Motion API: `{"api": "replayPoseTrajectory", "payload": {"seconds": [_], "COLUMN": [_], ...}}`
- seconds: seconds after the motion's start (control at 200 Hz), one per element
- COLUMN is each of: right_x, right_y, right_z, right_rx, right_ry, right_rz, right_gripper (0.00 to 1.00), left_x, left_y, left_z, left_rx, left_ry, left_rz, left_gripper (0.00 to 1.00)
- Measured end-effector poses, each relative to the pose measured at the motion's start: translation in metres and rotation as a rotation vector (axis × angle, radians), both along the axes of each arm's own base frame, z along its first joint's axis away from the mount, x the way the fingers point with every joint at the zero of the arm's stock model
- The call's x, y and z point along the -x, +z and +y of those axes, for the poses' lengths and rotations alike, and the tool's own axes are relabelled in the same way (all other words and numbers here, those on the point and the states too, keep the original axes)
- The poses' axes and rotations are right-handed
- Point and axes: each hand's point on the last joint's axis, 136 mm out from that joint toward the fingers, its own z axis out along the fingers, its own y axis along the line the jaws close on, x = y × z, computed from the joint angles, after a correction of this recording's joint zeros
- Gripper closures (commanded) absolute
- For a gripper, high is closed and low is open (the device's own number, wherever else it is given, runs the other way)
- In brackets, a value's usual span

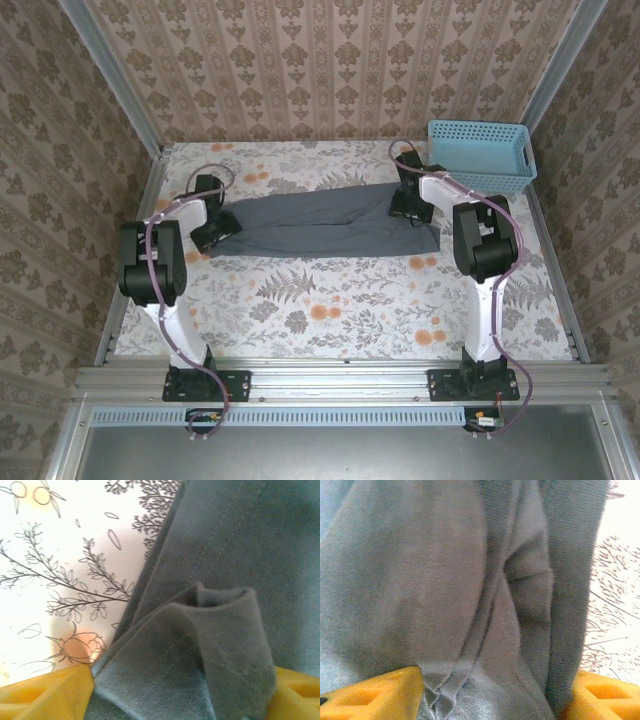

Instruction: Fold the inside-out t-shirt

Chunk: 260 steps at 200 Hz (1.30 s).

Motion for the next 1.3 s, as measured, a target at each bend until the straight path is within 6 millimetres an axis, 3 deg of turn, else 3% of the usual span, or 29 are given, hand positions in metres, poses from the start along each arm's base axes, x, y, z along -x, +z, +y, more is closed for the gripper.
{"api": "replayPoseTrajectory", "payload": {"seconds": [0.205, 0.39, 0.6, 0.75, 0.895, 1.035, 1.18, 1.3], "right_x": [-0.001, 0.015, 0.044, 0.051, 0.057, 0.060, 0.057, 0.053], "right_y": [0.001, 0.006, 0.030, 0.055, 0.077, 0.099, 0.128, 0.154], "right_z": [0.010, -0.003, -0.024, -0.030, -0.013, 0.003, 0.002, -0.006], "right_rx": [0.000, 0.073, 0.191, 0.329, 0.434, 0.500, 0.547, 0.615], "right_ry": [0.030, 0.037, 0.057, 0.099, 0.191, 0.263, 0.278, 0.283], "right_rz": [-0.008, -0.018, -0.026, -0.056, -0.089, -0.117, -0.161, -0.187], "right_gripper": [0.79, 0.91, 0.97, 0.99, 1.00, 1.00, 1.00, 1.00], "left_x": [0.007, 0.018, 0.066, 0.090, 0.084, 0.068, 0.052, 0.055], "left_y": [0.001, 0.002, 0.006, 0.025, 0.044, 0.048, 0.032, 0.011], "left_z": [0.007, 0.007, -0.008, -0.017, -0.013, -0.017, -0.033, -0.052], "left_rx": [0.025, 0.027, 0.012, 0.004, -0.011, -0.024, -0.044, -0.046], "left_ry": [0.021, 0.020, -0.010, -0.026, -0.021, -0.051, -0.126, -0.193], "left_rz": [-0.027, -0.046, -0.009, -0.051, -0.104, -0.095, -0.039, 0.025], "left_gripper": [0.18, 0.19, 0.18, 0.17, 0.18, 0.19, 0.25, 0.30]}}
